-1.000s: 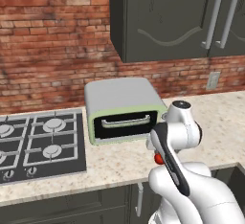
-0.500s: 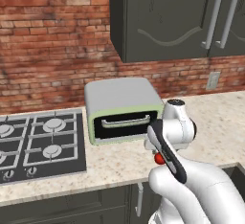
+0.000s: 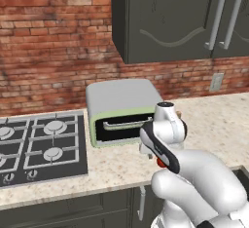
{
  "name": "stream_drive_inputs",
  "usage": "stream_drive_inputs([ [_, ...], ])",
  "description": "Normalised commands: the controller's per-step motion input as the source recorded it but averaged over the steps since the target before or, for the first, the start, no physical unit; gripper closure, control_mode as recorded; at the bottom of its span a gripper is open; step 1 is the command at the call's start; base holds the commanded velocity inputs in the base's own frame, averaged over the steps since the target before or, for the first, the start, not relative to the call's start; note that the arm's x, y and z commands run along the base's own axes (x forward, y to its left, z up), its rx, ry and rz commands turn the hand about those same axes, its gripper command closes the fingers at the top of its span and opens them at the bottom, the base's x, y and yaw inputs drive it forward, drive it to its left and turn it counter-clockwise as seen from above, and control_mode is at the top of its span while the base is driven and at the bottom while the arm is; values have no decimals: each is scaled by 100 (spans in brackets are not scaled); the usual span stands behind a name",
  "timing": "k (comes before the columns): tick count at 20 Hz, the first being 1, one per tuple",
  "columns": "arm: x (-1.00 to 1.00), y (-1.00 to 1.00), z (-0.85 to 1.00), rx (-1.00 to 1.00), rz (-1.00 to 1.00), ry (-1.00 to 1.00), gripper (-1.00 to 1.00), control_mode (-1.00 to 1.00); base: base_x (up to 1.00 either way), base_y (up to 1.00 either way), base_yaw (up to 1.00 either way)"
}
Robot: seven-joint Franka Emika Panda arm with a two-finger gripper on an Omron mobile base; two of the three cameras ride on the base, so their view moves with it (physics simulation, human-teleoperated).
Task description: Place the tomato and garlic inside the fridge drawer. Close the drawer after placing the vegetables.
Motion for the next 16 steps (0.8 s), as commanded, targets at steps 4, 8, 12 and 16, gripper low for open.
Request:
stream_drive_inputs([
  [4,-78,0,-36,0,0,-8,-100,-100,0,0,0],
  [8,-57,-5,-13,0,0,-9,-100,-100,0,0,0],
  [12,-1,-33,-14,0,0,-5,-100,-100,0,0,0],
  [16,-1,-32,-45,0,0,0,-100,-100,0,0,0],
])
